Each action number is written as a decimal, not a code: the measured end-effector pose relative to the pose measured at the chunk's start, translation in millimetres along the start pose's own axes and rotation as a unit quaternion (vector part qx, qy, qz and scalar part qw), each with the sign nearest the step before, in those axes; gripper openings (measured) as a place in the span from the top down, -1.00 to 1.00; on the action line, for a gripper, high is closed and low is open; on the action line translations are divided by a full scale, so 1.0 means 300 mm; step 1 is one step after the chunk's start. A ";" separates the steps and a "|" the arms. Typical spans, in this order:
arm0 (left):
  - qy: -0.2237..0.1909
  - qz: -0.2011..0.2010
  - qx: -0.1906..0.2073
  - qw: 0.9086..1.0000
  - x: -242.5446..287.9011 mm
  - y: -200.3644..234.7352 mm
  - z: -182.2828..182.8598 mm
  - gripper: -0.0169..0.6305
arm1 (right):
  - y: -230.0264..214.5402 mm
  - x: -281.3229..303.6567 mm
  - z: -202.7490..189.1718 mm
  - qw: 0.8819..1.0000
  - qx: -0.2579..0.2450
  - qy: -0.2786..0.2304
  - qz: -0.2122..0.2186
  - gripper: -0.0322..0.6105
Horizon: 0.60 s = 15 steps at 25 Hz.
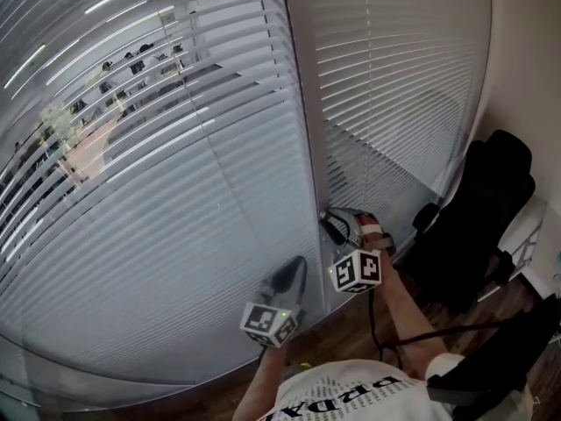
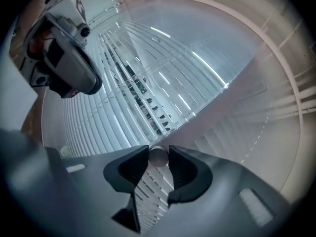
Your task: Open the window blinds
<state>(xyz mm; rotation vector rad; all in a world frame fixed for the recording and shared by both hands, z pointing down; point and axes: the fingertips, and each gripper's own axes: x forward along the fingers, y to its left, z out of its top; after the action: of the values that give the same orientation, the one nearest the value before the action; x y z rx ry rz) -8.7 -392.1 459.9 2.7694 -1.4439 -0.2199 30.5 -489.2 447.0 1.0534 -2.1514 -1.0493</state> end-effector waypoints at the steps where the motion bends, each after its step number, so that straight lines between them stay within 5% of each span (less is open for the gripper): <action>1: 0.000 0.001 0.000 1.000 -0.001 0.002 0.000 0.97 | 0.001 0.002 0.000 1.000 -0.003 -0.002 -0.001 0.47; 15: 0.005 -0.005 -0.001 1.000 0.005 -0.018 -0.008 0.97 | -0.017 0.002 -0.011 0.988 0.153 -0.012 0.006 0.48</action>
<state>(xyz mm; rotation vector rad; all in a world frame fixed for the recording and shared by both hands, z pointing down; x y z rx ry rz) -3.2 -390.4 461.7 2.7728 -1.4261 -0.2070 34.5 -493.2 444.6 1.1657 -2.3878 -0.7420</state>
